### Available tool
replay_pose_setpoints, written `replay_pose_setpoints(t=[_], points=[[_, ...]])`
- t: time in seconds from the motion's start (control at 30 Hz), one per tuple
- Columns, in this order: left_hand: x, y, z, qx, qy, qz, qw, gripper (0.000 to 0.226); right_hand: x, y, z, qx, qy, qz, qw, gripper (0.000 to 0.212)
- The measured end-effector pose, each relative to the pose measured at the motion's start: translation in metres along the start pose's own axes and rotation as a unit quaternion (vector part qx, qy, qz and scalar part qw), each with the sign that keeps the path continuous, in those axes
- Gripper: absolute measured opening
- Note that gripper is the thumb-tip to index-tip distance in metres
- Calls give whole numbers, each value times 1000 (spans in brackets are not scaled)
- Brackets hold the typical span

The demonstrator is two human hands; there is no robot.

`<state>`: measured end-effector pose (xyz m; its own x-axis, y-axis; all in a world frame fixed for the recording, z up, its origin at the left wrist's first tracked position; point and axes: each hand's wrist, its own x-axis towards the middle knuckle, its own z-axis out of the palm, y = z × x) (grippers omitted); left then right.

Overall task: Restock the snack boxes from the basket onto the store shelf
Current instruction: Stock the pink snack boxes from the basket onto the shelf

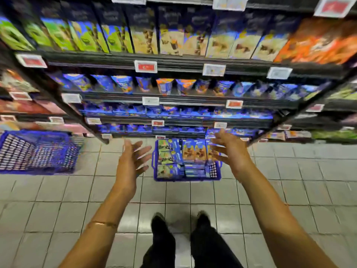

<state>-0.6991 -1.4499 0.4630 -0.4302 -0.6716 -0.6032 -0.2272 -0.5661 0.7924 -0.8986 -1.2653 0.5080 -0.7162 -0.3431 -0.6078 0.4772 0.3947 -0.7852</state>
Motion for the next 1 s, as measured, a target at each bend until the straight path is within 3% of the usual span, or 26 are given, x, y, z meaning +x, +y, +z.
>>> replay_pose_setpoints(t=[0.17,0.47,0.57,0.63,0.77,0.83,0.9,1.0], points=[[13,-88,44,22,28,-85,996,59,53,84,-43,-28,6,77,997,17],[138,-300,116,33,3,-156,987,70,236,289,-60,-69,8,152,986,43],[200,-363,126,25,-7,-169,985,68,305,352,-51,-52,12,160,986,35],[246,-402,129,5,-8,-166,986,68,351,390,-45,-46,22,131,990,19],[313,-457,136,-29,-25,-159,987,87,423,460,-36,-56,15,27,998,21],[335,-477,141,-45,-31,-153,987,91,443,485,-35,-120,13,-53,991,10],[351,-493,145,-66,-37,-145,986,93,460,502,-36,-218,-7,-141,966,31],[360,-507,149,-72,-27,-128,989,90,483,513,-35,-355,-40,-192,914,36]])
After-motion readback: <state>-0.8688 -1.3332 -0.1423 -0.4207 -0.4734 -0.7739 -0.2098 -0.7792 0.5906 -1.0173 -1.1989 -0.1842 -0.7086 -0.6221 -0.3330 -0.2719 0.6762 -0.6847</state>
